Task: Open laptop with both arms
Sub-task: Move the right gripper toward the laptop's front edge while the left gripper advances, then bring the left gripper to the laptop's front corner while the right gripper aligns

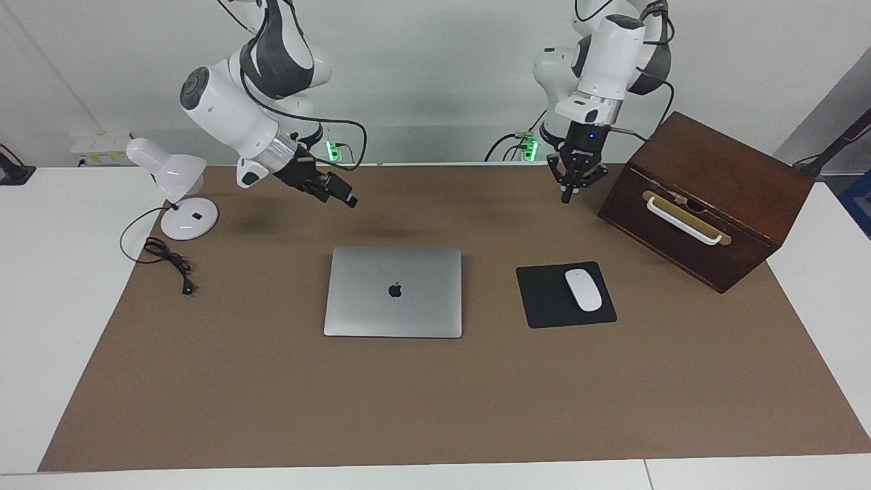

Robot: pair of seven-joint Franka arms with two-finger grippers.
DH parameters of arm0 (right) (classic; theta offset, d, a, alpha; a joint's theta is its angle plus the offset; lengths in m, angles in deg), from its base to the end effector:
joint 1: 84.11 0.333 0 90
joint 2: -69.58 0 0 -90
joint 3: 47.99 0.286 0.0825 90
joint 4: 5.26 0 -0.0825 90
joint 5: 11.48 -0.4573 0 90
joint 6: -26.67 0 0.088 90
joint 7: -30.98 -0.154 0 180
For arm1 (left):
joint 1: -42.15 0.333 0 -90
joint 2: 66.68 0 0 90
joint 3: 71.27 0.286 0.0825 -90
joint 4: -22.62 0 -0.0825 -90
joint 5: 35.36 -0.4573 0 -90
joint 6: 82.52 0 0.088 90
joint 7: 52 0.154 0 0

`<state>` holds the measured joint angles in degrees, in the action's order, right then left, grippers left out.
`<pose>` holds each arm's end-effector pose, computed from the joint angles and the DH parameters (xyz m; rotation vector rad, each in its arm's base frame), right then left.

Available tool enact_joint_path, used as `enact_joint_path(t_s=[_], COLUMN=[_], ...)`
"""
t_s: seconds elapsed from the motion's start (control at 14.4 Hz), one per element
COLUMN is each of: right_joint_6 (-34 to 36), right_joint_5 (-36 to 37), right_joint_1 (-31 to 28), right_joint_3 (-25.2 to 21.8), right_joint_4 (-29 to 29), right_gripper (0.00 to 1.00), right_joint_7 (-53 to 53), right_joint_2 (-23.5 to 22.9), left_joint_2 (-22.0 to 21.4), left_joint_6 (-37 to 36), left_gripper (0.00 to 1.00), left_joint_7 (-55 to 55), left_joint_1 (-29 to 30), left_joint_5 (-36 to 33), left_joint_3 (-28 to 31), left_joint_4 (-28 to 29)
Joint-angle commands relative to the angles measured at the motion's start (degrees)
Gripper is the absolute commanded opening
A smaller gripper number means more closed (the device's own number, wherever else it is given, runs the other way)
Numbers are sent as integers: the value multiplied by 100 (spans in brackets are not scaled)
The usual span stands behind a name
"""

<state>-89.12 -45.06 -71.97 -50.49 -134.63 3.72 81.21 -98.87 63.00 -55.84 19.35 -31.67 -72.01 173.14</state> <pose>0.5395 0.1483 0.3482 -2.5274 0.7501 0.2709 0.4654 -0.2030 0.3778 2.8820 -0.4344 0.6703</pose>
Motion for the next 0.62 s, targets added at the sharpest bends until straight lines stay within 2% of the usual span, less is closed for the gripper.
enact_joint_path(t_s=[0.0, 0.21, 0.35, 0.56], right_joint_6=[-241, -749, -1407, -1673], right_joint_5=[-166, -166, -193, -683], right_joint_1=[95, 497, 736, 825], right_joint_3=[-13, -5, -5, -5], right_joint_4=[-264, -421, -746, -975], right_gripper=[100, 100, 100, 100], right_joint_7=[-464, -552, -762, -852], right_joint_2=[199, 217, 304, 287], left_joint_2=[-269, -296, -217, -165], left_joint_6=[475, 924, 1284, 1802], left_gripper=[0, 0, 0, 0], left_joint_7=[-519, -1020, -1232, -1461], left_joint_1=[-426, -444, -514, -690], left_joint_5=[62, 62, 62, 62], left_joint_3=[-171, -611, -691, -691], left_joint_4=[328, 434, 478, 680])
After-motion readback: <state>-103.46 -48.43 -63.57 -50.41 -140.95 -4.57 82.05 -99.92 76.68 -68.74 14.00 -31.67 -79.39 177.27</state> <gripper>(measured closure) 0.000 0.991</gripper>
